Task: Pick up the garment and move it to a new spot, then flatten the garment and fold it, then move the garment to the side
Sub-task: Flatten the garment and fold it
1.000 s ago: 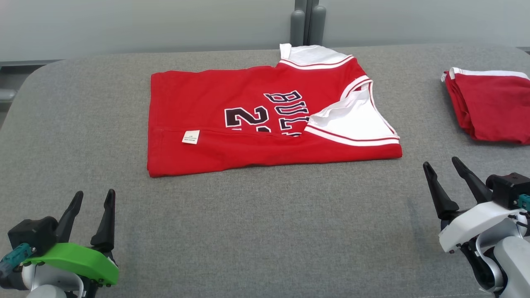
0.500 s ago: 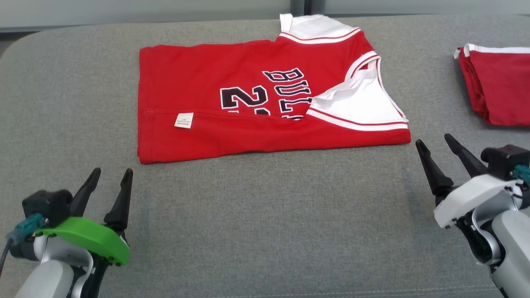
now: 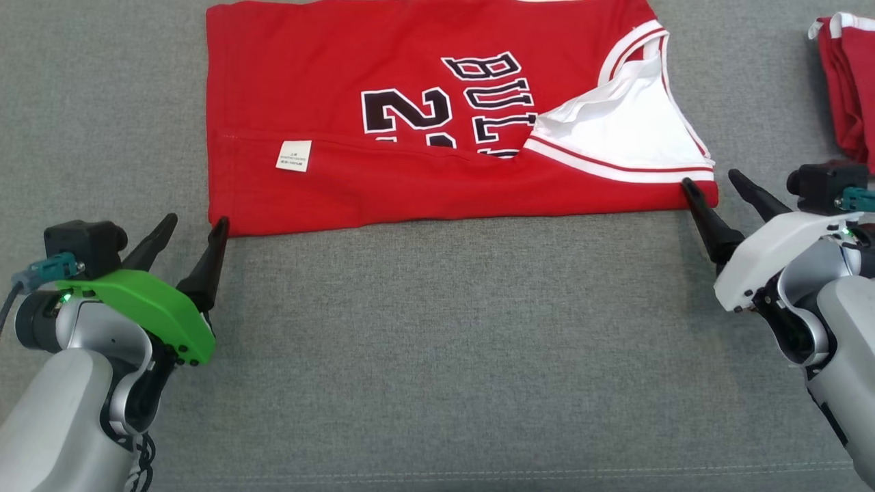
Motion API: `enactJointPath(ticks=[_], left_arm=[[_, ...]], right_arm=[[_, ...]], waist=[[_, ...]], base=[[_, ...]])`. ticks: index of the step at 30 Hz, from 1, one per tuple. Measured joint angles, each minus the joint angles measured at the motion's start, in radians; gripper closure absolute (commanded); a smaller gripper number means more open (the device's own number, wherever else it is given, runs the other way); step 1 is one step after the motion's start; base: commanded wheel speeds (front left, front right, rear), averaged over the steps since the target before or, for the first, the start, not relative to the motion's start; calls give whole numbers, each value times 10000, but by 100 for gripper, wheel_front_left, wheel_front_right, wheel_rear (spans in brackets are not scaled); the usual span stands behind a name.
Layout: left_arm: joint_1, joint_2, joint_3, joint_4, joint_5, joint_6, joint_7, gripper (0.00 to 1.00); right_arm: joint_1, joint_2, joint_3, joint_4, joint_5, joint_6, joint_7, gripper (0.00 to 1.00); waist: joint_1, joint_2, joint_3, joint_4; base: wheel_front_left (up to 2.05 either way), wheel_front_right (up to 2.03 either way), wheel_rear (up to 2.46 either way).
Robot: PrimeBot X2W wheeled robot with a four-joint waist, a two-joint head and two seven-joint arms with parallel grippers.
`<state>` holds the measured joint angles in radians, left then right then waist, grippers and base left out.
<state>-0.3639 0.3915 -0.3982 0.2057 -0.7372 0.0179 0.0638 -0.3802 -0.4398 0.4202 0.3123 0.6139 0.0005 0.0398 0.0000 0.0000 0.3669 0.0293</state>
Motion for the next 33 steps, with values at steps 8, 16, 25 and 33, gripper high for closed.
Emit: enactJointPath(ticks=[8, 16, 25, 33], left_arm=[[-531, -180, -59, 476, -255, -10, 658, 0], [-908, -309, -148, 957, -594, -17, 1250, 0], [-1250, -426, -142, 1371, -750, -50, 1561, 0], [-1381, -604, -192, 1561, -1062, -267, 1858, 24]], right_arm=[[-382, 198, 209, 368, 8, 111, 364, 0], [-624, 196, 301, 554, 21, 255, 677, 0], [-904, 123, 399, 562, 19, 374, 955, 0], [-1029, 96, 479, 554, 19, 435, 1129, 0]], waist=[[0, 0, 345, 108], [0, 0, 427, 69], [0, 0, 508, -21], [0, 0, 467, -79]], base=[[0, 0, 0], [0, 0, 0], [0, 0, 0], [0, 0, 0]])
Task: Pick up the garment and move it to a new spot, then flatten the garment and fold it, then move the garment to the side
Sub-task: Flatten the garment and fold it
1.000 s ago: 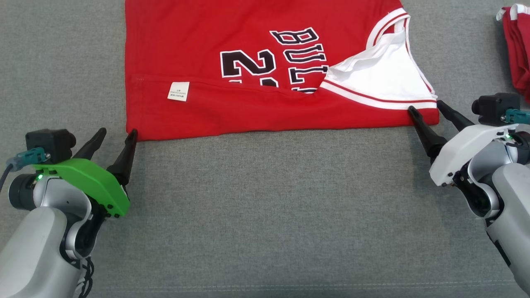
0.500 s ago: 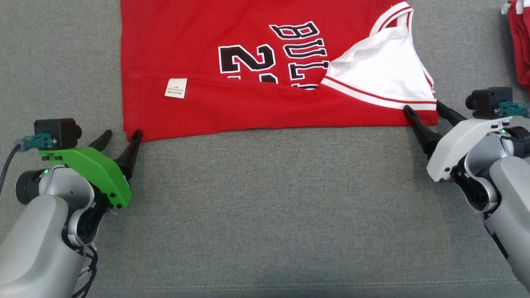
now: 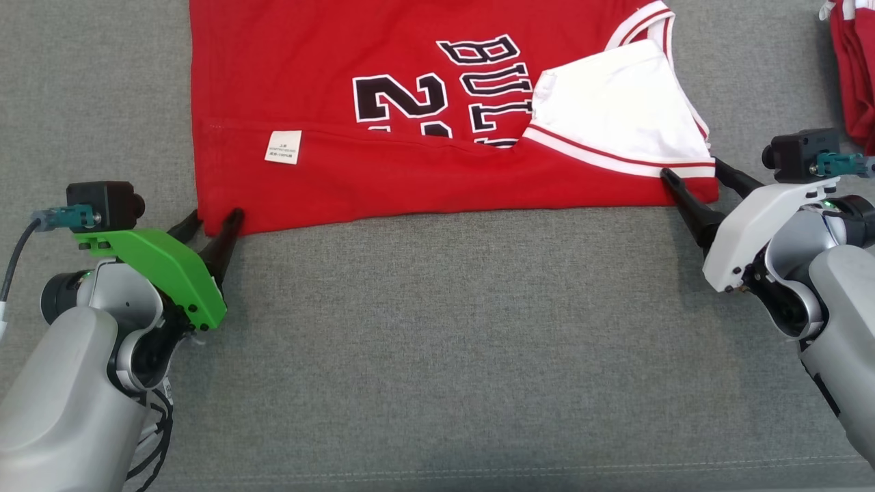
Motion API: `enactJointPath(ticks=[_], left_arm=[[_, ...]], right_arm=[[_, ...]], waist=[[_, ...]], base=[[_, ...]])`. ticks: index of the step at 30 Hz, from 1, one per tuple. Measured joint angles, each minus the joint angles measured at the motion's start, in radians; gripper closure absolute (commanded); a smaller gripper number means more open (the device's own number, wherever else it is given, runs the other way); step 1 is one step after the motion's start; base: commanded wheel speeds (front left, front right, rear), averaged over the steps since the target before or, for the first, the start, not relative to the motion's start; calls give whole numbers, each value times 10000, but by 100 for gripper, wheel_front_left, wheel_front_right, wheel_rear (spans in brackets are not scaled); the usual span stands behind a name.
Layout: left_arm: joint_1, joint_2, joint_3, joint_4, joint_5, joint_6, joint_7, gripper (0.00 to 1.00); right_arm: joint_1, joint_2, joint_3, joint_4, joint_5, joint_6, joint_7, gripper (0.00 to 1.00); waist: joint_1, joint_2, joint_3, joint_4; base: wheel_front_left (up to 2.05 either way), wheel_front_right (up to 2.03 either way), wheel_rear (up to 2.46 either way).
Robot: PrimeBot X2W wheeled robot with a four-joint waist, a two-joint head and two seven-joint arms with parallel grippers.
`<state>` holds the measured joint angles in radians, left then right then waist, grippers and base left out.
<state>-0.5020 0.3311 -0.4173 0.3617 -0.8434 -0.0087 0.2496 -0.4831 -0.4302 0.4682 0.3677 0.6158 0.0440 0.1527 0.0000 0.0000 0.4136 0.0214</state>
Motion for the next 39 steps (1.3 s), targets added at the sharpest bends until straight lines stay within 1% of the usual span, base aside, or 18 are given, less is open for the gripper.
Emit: enactJointPath(ticks=[3, 4, 6, 8, 9, 10, 11, 12, 14, 15, 16, 17, 19, 20, 21, 31, 35, 39], left_arm=[[-26, 6, -13, 148, 0, -2, 65, 54], [-26, 8, -27, 174, 0, -4, 73, 59], [-26, 10, -52, 205, 0, -15, 190, 65], [-26, 13, -75, 244, 0, -63, 244, 75], [-26, 15, -81, 267, -2, -90, 278, 75], [-26, 15, -81, 267, -2, -90, 278, 77], [-26, 17, -81, 291, -12, -90, 295, 90], [-26, 17, -81, 316, -52, -90, 326, 99], [-26, 17, -90, 364, -61, -100, 330, 100], [-26, 17, -96, 374, -63, -105, 376, 100], [-26, 17, -98, 383, -71, -107, 405, 100], [-26, 17, -105, 391, -71, -146, 410, 100], [-26, 15, -121, 395, -73, -190, 454, 100], [-27, 13, -123, 395, -77, -190, 460, 100], [-28, 13, -125, 395, -88, -190, 460, 100], [-45, 31, -111, 466, -263, -443, 546, 100], [99, 86, -100, 466, -437, -543, 579, 100], [755, 169, 17, 351, -861, -633, 577, 100]], right_arm=[[7, -54, 29, -12, 2, 31, 115, 0], [12, -65, 40, -17, 6, 48, 178, 0], [26, -92, 75, -38, 27, 82, 270, 0], [66, -115, 111, -54, 92, 84, 387, 0], [93, -127, 125, -67, 98, 84, 418, 0], [93, -127, 125, -67, 98, 84, 418, 0], [128, -134, 134, -82, 102, 84, 424, 0], [174, -144, 144, -104, 104, 84, 487, 0], [227, -163, 182, -125, 105, 88, 606, 0], [227, -161, 182, -138, 128, 102, 616, 4], [227, -157, 180, -150, 217, 136, 688, 14], [227, -157, 182, -150, 324, 173, 763, 54], [227, -159, 173, -155, 391, 174, 830, 82], [227, -159, 159, -159, 453, 174, 834, 93], [227, -161, 163, -167, 493, 186, 899, 100], [287, -196, -144, -274, 1030, 297, 1024, 100], [800, -311, -270, -414, 1354, 387, 1035, 100], [1506, -546, -382, -675, 1555, 397, 1034, 100]], waist=[[0, 0, -51, -6], [0, 0, -71, -7], [0, 0, -111, -9], [0, 0, -154, -12], [0, 0, -174, -14], [0, 0, -174, -14], [0, 0, -195, -16], [0, 0, -214, -18], [0, 0, -243, -20], [0, 0, -255, -19], [0, 0, -265, -18], [0, 0, -273, -17], [0, 0, -283, -11], [0, 0, -285, -9], [0, 0, -286, -7], [0, 0, -440, -1], [0, 0, -660, 6], [0, 0, -1004, 27]], base=[[0, 0, 0], [0, 0, 0], [0, 0, 0], [0, 0, 0], [0, 0, 0], [0, 0, 0], [0, 0, 0], [0, 0, 0], [0, 0, 0], [0, 0, 0], [0, 0, 0], [0, 0, 0], [0, 0, 0], [0, 0, 0], [0, 0, 0], [0, 0, 0], [0, 0, 0], [0, 0, 0]])
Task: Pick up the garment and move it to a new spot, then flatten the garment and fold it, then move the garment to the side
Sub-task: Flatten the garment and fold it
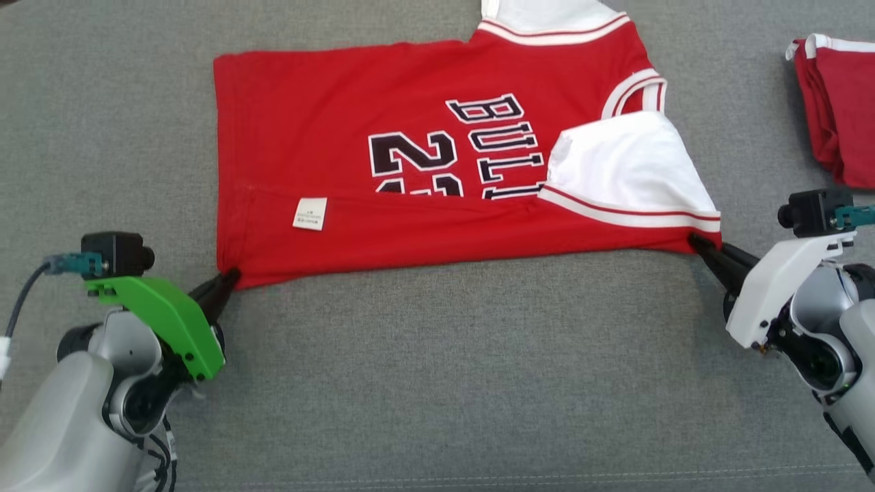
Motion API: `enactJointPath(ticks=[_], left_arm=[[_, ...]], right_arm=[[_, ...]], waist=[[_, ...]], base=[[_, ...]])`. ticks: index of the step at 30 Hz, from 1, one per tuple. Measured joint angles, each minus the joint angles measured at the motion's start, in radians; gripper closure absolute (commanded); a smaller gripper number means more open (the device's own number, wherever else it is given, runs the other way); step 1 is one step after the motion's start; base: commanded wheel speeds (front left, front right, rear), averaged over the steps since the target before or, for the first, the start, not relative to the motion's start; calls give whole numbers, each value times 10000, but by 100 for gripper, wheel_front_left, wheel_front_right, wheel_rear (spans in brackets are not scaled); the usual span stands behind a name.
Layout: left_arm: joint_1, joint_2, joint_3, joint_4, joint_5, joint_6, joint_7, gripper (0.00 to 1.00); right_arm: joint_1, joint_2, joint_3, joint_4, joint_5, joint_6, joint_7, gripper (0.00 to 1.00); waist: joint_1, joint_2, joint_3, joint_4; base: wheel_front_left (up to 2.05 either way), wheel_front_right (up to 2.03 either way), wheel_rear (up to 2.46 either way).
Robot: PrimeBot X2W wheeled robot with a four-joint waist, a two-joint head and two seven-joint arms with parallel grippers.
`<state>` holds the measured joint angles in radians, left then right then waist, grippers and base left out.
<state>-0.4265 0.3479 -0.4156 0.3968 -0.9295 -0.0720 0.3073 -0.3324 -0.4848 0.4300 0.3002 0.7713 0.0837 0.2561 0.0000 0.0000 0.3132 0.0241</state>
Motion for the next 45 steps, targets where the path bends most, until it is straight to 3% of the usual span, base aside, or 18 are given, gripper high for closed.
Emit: enactJointPath(ticks=[8, 18, 30, 31, 32, 34, 35, 36, 39, 40, 45], left_arm=[[1465, 318, 251, -472, -309, -73, -54, 100], [3126, 485, 357, -1476, -522, 42, -366, 100], [3860, 545, 376, -2324, -485, 378, -621, 100], [3915, 552, 374, -2399, -485, 407, -621, 100], [3954, 554, 376, -2454, -485, 433, -621, 100], [4044, 556, 439, -2531, -485, 510, -681, 100], [4085, 558, 491, -2583, -485, 562, -721, 100], [4105, 568, 518, -2644, -485, 598, -719, 91], [4118, 612, 539, -2842, -445, 688, -740, 7], [4120, 642, 575, -2884, -403, 757, -825, 0], [4331, 863, 755, -3164, -385, 1012, -876, 0]], right_arm=[[1462, -299, -48, -652, 222, -21, 2, 100], [3427, -522, -316, -1628, 775, -341, -54, 100], [3856, -798, -268, -2360, 652, -610, -132, 100], [3856, -817, -259, -2418, 619, -633, -132, 98], [3856, -819, -261, -2460, 608, -696, -132, 84], [3876, -819, -253, -2535, 602, -750, -115, 67], [3904, -817, -253, -2583, 602, -767, -115, 30], [3944, -817, -257, -2627, 602, -782, -115, 0], [4051, -821, -253, -2752, 575, -865, -88, 0], [4051, -825, -257, -2811, 560, -867, -90, 0], [4046, -895, -265, -3126, 460, -940, -61, 0]], waist=[[0, 0, -608, -35], [0, 0, -1060, -157], [0, 0, -1039, -156], [0, 0, -1039, -155], [0, 0, -1042, -155], [0, 0, -1060, -155], [0, 0, -1061, -155], [0, 0, -1061, -155], [0, 0, -1060, -161], [0, 0, -1057, -167], [0, 0, -1008, -260]], base=[[0, 0, 0], [0, 0, 0], [0, 0, 0], [0, 0, 0], [0, 0, 0], [0, 0, 0], [0, 0, 0], [0, 0, 0], [0, 0, 0], [0, 0, 0], [0, 0, 0]])
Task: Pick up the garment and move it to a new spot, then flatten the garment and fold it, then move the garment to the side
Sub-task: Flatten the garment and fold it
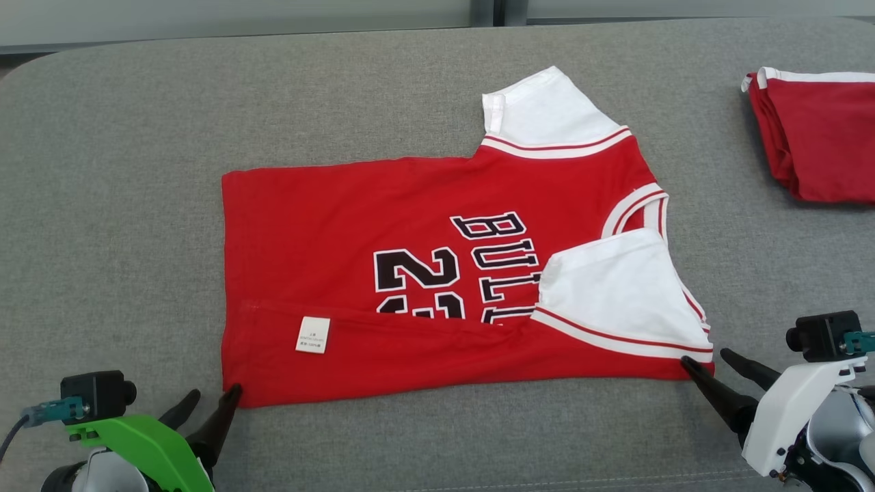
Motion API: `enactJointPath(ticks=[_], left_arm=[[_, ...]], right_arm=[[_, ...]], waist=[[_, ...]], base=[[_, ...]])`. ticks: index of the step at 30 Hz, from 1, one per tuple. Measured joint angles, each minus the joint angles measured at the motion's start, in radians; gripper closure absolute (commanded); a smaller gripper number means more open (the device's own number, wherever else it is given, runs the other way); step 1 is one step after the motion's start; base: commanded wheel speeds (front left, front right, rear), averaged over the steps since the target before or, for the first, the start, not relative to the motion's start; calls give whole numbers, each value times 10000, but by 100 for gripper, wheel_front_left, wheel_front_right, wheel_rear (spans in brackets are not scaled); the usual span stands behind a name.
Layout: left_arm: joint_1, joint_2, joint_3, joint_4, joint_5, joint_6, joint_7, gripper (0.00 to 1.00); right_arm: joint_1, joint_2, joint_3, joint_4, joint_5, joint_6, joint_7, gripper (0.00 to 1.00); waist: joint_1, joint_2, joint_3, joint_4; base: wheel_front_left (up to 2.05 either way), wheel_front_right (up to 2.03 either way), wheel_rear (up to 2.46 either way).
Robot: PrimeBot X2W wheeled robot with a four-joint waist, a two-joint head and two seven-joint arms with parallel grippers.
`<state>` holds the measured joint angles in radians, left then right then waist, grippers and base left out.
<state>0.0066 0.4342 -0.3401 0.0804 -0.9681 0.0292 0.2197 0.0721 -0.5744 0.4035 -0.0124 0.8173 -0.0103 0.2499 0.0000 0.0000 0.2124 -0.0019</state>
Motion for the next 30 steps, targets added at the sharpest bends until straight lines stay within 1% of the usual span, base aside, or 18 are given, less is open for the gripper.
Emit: enactJointPath(ticks=[3, 4, 7, 9, 12, 13, 14, 15, 16, 18, 22, 24, 28, 30], left_arm=[[216, 86, -12, -224, 35, 88, 67, 0], [236, 151, -12, -326, 46, 130, 98, 0], [198, 439, 123, -706, 278, 165, 98, 0], [54, 700, 230, -959, 483, 244, 128, 0], [-416, 1034, 364, -1317, 514, 253, 470, 0], [-608, 1187, 359, -1450, 543, 253, 623, 0], [-608, 1187, 359, -1450, 543, 253, 623, 0], [-1082, 1436, 435, -1716, 568, 253, 895, 0], [-1082, 1436, 435, -1716, 568, 253, 895, 0], [-1708, 1597, 433, -2011, 579, 215, 1106, 0], [-3115, 1595, 295, -2263, 575, 134, 1595, 0], [-3575, 1567, 128, -2242, 474, 54, 2042, 0], [-4406, 1195, 105, -2057, -330, 59, 2838, 0], [-4920, 993, 234, -1894, -800, 186, 3126, 0]], right_arm=[[0, -148, -90, -188, 2, -17, 65, 0], [-1, -249, -138, -272, 2, -84, 73, 0], [-38, -514, -449, -593, 0, -111, 77, 0], [-210, -708, -617, -832, -79, -217, 123, 0], [-877, -1122, -713, -1187, -295, -228, 437, 0], [-1184, -1198, -763, -1315, -291, -222, 554, 0], [-1184, -1198, -763, -1315, -291, -222, 554, 0], [-1899, -1363, -786, -1540, -420, -186, 842, 0], [-1899, -1363, -786, -1540, -420, -186, 842, 0], [-2633, -1430, -907, -1714, -414, -176, 1076, 0], [-4062, -1488, -949, -1743, -433, -174, 1693, 0], [-4707, -1486, -915, -1707, -430, -176, 2061, 0], [-5922, -1419, -771, -1519, -370, -176, 2769, 0], [-6519, -1344, -752, -1411, -339, -192, 3057, 0]], waist=[[0, 0, 68, -86], [0, 0, 101, -111], [0, 0, 227, -159], [0, 0, 335, -177], [0, 0, 549, -193], [0, 0, 634, -200], [0, 0, 634, -200], [0, 0, 829, -211], [0, 0, 829, -211], [0, 0, 1049, -217], [0, 0, 1533, -188], [0, 0, 1790, -150], [0, 0, 2315, -43], [0, 0, 2586, 22]], base=[[0, 0, 0], [0, 0, 0], [0, 0, 0], [0, 0, 0], [0, 0, 0], [0, 0, 0], [0, 0, 0], [0, 0, 0], [0, 0, 0], [0, 0, 0], [0, 0, 0], [0, 0, 0], [0, 0, 0], [0, 0, 0]])
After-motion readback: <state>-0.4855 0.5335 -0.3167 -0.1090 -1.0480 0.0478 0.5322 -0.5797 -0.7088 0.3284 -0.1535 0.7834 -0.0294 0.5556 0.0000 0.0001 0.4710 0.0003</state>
